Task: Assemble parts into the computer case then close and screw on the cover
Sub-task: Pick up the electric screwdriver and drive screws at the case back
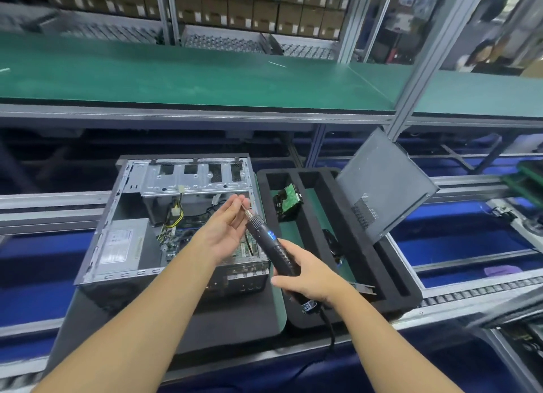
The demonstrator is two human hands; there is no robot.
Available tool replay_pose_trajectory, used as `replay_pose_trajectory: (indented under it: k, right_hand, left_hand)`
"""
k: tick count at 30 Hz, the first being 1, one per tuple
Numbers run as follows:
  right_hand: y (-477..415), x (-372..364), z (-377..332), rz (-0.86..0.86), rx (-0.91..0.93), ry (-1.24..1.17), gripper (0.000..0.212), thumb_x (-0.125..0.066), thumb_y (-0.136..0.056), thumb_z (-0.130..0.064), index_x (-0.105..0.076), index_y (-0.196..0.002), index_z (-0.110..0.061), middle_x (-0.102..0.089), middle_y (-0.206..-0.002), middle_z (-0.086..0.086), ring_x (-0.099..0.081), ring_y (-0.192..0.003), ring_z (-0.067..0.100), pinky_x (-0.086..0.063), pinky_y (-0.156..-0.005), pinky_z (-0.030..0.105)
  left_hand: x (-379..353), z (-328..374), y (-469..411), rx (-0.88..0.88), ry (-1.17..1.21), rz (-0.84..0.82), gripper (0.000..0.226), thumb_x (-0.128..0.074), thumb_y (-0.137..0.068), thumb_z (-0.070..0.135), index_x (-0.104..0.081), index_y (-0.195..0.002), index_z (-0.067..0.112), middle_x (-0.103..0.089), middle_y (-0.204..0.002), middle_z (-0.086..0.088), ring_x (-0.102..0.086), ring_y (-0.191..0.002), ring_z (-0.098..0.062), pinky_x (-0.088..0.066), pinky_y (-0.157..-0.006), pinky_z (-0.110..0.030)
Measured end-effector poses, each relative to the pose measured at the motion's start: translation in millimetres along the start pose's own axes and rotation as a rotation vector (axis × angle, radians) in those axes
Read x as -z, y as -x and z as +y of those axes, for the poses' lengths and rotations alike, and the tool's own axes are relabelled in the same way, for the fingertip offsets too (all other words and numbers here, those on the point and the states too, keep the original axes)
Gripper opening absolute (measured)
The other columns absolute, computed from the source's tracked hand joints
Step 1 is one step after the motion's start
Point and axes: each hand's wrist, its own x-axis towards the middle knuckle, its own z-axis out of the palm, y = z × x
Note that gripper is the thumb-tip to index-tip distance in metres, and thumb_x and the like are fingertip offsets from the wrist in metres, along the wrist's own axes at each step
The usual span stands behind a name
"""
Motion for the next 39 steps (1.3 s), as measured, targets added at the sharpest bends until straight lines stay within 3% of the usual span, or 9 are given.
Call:
replay_pose_trajectory:
  k: [2, 7, 11, 16, 24, 28, 31, 36, 39]
  right_hand:
    - [-2.3, -5.7, -4.3, 0.0, 0.003, 0.009, 0.072, -0.075, -0.085, -0.018, -0.043, -0.136, -0.057, -0.067, -0.087, -0.007, -0.062, -0.065, 0.012, -0.055, -0.059, 0.033]
    - [-11.5, -21.7, -11.7, -0.004, 0.013, 0.058, 0.072, -0.076, -0.085, -0.02, -0.041, -0.144, -0.044, -0.067, -0.088, -0.009, -0.063, -0.067, 0.008, -0.053, -0.061, 0.024]
    - [-18.2, -41.7, -16.4, -0.004, 0.063, 0.031, 0.068, -0.077, -0.084, -0.021, -0.045, -0.133, -0.056, -0.068, -0.089, -0.005, -0.063, -0.071, 0.007, -0.057, -0.067, 0.028]
    - [-27.2, -67.8, -30.7, -0.057, 0.098, 0.032, 0.075, -0.078, -0.081, -0.028, -0.038, -0.125, -0.073, -0.069, -0.09, -0.006, -0.065, -0.072, 0.004, -0.055, -0.066, 0.022]
    - [-27.1, -142.7, -50.3, -0.004, 0.08, -0.021, 0.08, -0.079, -0.076, -0.039, -0.04, -0.146, -0.046, -0.07, -0.089, -0.007, -0.066, -0.07, 0.011, -0.057, -0.067, 0.036]
    - [-20.1, -176.6, -56.7, 0.059, 0.069, -0.053, 0.072, -0.079, -0.077, -0.039, -0.044, -0.139, -0.045, -0.071, -0.091, -0.004, -0.068, -0.069, 0.017, -0.059, -0.069, 0.049]
    - [-14.0, -201.1, -60.8, 0.084, 0.064, -0.14, 0.063, -0.079, -0.08, -0.032, -0.048, -0.134, -0.045, -0.068, -0.087, -0.003, -0.065, -0.067, 0.021, -0.058, -0.061, 0.047]
    - [-5.4, -232.7, -59.9, 0.131, 0.02, -0.242, 0.07, -0.079, -0.081, -0.03, -0.044, -0.141, -0.042, -0.069, -0.088, -0.003, -0.064, -0.068, 0.019, -0.057, -0.062, 0.039]
    - [1.3, -243.8, -55.9, 0.147, -0.013, -0.297, 0.066, -0.077, -0.084, -0.027, -0.045, -0.14, -0.039, -0.067, -0.09, -0.002, -0.063, -0.07, 0.021, -0.058, -0.063, 0.04]
  left_hand:
    - [2.1, 6.1, 5.8, -0.013, -0.01, 0.016, 0.021, -0.066, -0.086, 0.003, -0.064, -0.106, 0.009, -0.076, -0.097, -0.009, -0.074, -0.085, -0.014, -0.058, -0.089, -0.035]
    - [11.3, 22.4, 19.0, -0.029, -0.049, 0.049, 0.017, -0.065, -0.087, 0.003, -0.065, -0.102, 0.012, -0.077, -0.096, -0.007, -0.075, -0.085, -0.015, -0.057, -0.08, -0.032]
    - [17.7, 33.8, 30.4, -0.045, -0.04, 0.058, 0.018, -0.07, -0.082, 0.005, -0.067, -0.097, 0.013, -0.076, -0.094, -0.008, -0.074, -0.08, -0.014, -0.057, -0.078, -0.03]
    - [34.0, 58.8, 49.3, -0.121, -0.125, 0.102, 0.017, -0.067, -0.089, 0.008, -0.063, -0.106, 0.01, -0.075, -0.087, -0.006, -0.073, -0.079, -0.012, -0.053, -0.097, -0.034]
    - [68.9, 100.4, 89.6, -0.141, -0.256, 0.089, 0.016, -0.064, -0.094, 0.022, -0.067, -0.102, 0.009, -0.075, -0.096, -0.005, -0.073, -0.089, -0.014, -0.055, -0.084, -0.033]
    - [78.4, 111.1, 101.3, -0.13, -0.277, 0.085, 0.024, -0.064, -0.095, 0.027, -0.067, -0.109, 0.008, -0.074, -0.101, -0.004, -0.073, -0.091, -0.013, -0.057, -0.073, -0.028]
    - [88.9, 118.3, 105.3, -0.11, -0.335, 0.064, 0.031, -0.064, -0.094, 0.026, -0.064, -0.119, 0.007, -0.073, -0.113, -0.006, -0.073, -0.097, -0.013, -0.058, -0.068, -0.025]
    - [109.0, 129.0, 109.0, -0.142, -0.644, 0.05, 0.02, -0.071, -0.09, 0.02, -0.07, -0.103, 0.004, -0.077, -0.098, -0.009, -0.073, -0.089, -0.02, -0.06, -0.076, -0.03]
    - [126.9, 145.5, 105.2, -0.41, -1.191, 0.139, 0.023, -0.074, -0.084, 0.043, -0.075, -0.087, 0.02, -0.076, -0.084, 0.004, -0.07, -0.088, -0.016, -0.057, -0.078, -0.031]
